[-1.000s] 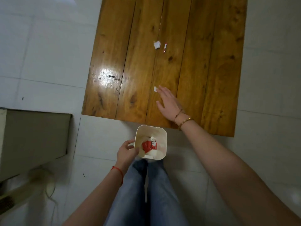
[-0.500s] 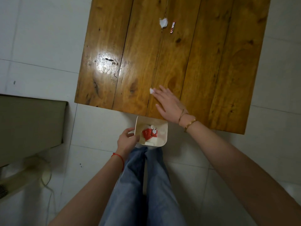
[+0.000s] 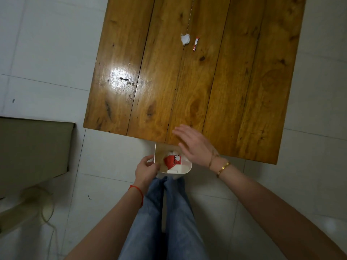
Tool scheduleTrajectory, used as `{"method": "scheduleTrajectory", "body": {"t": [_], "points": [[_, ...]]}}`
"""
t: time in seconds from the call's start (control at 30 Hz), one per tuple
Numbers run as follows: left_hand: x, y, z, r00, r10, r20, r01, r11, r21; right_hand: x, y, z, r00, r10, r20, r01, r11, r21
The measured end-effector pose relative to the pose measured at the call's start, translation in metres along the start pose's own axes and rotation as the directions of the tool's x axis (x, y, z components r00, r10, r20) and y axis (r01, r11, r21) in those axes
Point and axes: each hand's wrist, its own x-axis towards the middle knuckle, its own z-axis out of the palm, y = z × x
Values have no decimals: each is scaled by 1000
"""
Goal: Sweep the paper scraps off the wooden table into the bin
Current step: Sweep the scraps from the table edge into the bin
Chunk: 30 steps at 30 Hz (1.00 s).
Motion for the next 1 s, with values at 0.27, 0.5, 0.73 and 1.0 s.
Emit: {"method": "scheduleTrajectory", "body": {"t": [0.27, 0.5, 0.73, 1.0], "points": [[5, 9, 8, 999, -34, -5, 34, 999, 7, 115, 63, -83, 934, 310, -178, -319, 948, -19], [9, 10, 8, 998, -63, -1, 63, 998, -13, 194, 97, -121, 936, 327, -128, -339, 937, -83], [12, 15, 6, 998, -69, 3, 69, 997, 37, 222, 105, -122, 941, 336, -47, -339, 929, -151], [14, 20, 4, 998, -55, 9, 54, 996, 64, 179, 89, -89, 983, 182, -6, -178, 955, -235]]}}
